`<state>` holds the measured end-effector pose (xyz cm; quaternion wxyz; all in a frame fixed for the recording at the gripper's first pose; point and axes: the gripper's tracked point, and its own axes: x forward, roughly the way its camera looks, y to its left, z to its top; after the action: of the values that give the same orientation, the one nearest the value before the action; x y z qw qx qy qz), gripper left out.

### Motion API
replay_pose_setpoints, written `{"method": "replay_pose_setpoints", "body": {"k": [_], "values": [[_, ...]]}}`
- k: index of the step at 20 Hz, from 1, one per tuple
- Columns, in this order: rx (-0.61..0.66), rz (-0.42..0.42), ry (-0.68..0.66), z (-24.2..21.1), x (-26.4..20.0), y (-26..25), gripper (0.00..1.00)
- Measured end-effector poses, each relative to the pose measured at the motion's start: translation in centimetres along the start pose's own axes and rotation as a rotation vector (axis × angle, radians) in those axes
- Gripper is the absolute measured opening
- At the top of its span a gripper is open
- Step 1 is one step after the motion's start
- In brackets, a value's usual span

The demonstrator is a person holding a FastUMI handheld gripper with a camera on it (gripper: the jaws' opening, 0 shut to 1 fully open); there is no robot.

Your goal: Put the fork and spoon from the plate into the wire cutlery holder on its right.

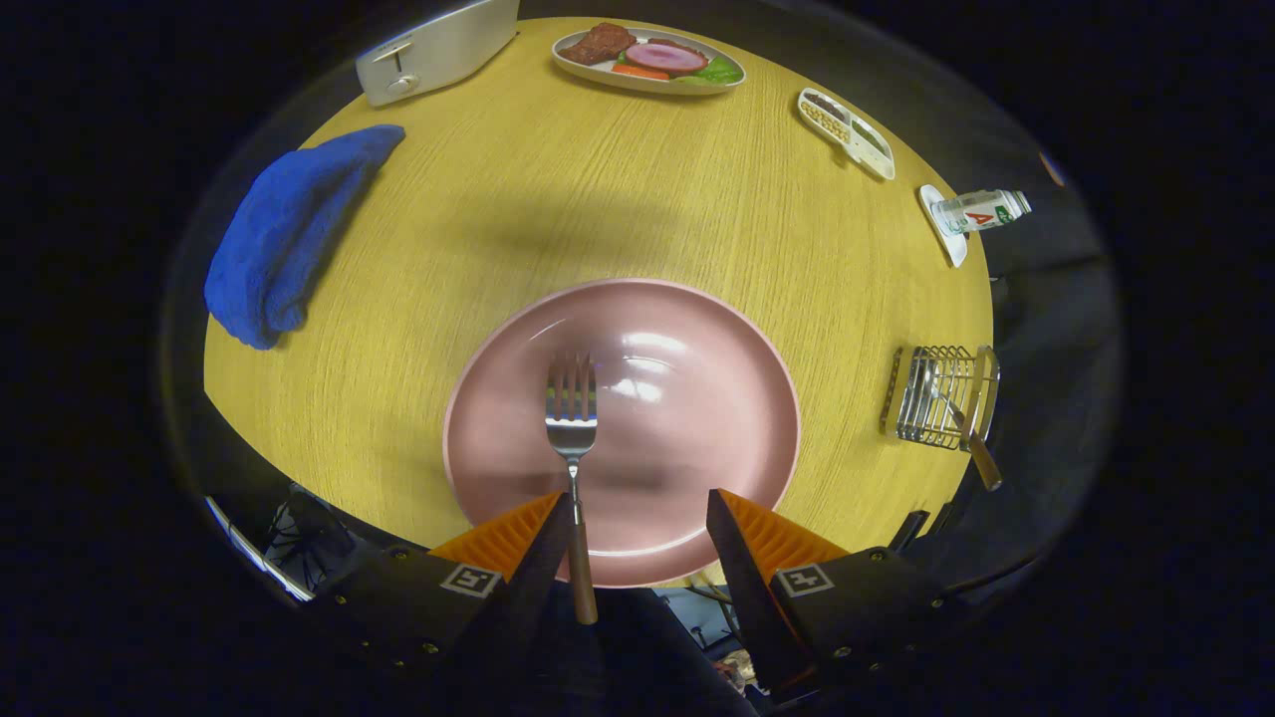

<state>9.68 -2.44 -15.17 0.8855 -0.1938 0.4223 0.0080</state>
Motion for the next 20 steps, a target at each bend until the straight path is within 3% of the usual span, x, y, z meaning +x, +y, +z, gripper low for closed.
{"method": "replay_pose_setpoints", "body": {"k": [11,13,14,17,18,20], "values": [[-0.004,0.037,-0.018,-0.8,2.8,1.5,0.84],[-0.004,0.059,-0.015,-1.0,3.1,1.9,0.67],[-0.003,0.068,-0.020,-0.9,3.1,2.0,0.54],[0.005,0.069,-0.017,-0.8,3.3,2.2,0.44],[-0.005,0.067,-0.004,-0.9,3.3,2.1,0.19],[-0.014,0.073,-0.007,-0.7,4.0,2.5,0.18]]}}
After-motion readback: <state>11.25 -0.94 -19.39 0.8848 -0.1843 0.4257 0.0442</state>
